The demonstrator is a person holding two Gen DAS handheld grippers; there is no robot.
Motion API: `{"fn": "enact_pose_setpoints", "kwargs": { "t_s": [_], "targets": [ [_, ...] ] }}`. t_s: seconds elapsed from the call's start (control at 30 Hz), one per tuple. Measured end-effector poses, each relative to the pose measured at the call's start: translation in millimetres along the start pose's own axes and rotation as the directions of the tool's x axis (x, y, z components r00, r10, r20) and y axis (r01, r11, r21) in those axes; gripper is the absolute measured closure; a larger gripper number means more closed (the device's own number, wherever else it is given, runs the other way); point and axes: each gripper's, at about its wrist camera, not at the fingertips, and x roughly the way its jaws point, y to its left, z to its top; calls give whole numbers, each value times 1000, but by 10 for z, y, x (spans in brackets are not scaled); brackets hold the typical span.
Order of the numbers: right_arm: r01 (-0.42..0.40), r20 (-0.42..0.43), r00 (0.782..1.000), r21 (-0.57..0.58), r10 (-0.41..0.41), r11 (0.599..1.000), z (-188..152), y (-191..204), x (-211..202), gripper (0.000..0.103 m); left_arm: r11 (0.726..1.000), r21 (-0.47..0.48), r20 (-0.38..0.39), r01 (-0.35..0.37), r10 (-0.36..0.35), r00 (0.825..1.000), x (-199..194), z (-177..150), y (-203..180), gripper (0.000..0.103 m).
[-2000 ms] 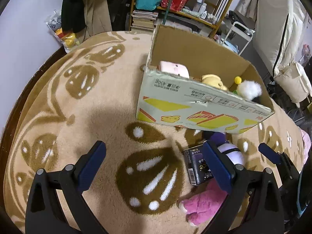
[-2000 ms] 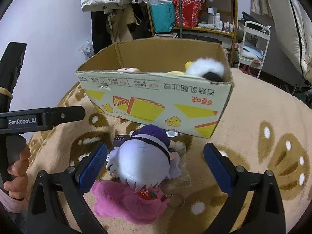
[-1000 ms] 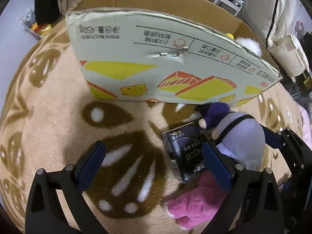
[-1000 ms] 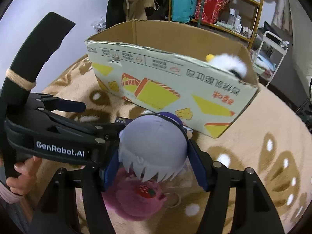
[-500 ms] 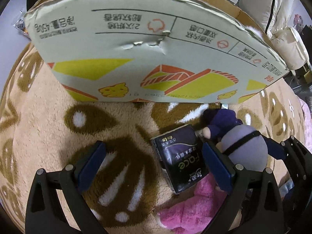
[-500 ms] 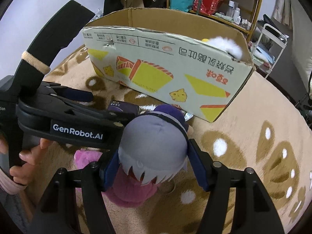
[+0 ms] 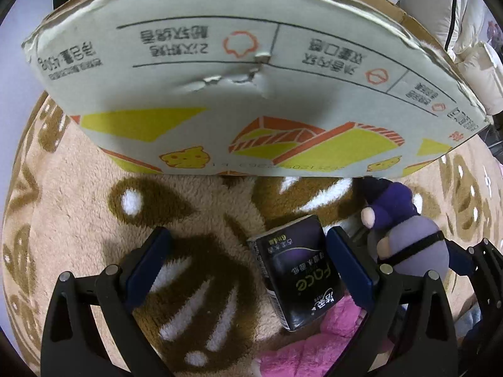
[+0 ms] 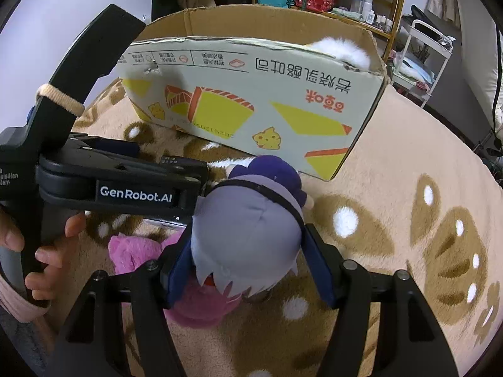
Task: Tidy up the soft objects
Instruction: 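Grasp the black tissue pack with the left tool while the right tool grasps the white-haired doll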
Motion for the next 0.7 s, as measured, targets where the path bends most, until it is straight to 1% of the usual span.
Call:
{"fn": "enact_pose_setpoints", "kwargs": {
  "t_s": [0.07, 0.13, 0.3, 0.47, 0.57, 0.63, 0.7],
  "targets": [
    [-2, -2, 1000, 4, 2, 1000, -1, -1, 0, 33, 1000, 7, -5, -3, 3, 1000, 6, 3, -8, 5],
    [-3, -3, 1000, 8, 3, 1000, -1, -5, -3, 33, 1000, 7, -13, 3, -3, 1000, -1, -25, -113, 5],
    [-1, -4, 1000, 7, 1, 1000, 4, 18, 1, 33, 1000, 21, -18, 22, -22, 1000, -27, -2, -196, 5],
    [0, -4, 1000, 11, 0, 1000, 2, 19, -1, 33, 999, 46, -28, -17, 18, 999, 30, -26, -312, 6],
    [21, 0, 1000, -6, -21, 1000, -6, 60, -10, 33, 998, 54, -24, -29, 31, 999, 51, -79, -415, 7],
    [36, 1, 999, -22, -36, 999, -14, 111, -11, 33, 998, 55, -31, -31, 32, 999, 56, -86, -472, 8],
    [42, 2, 999, -28, -42, 999, -23, 127, -18, 33, 999, 43, -48, -23, 25, 999, 76, -96, -421, 8]
  ]
}}
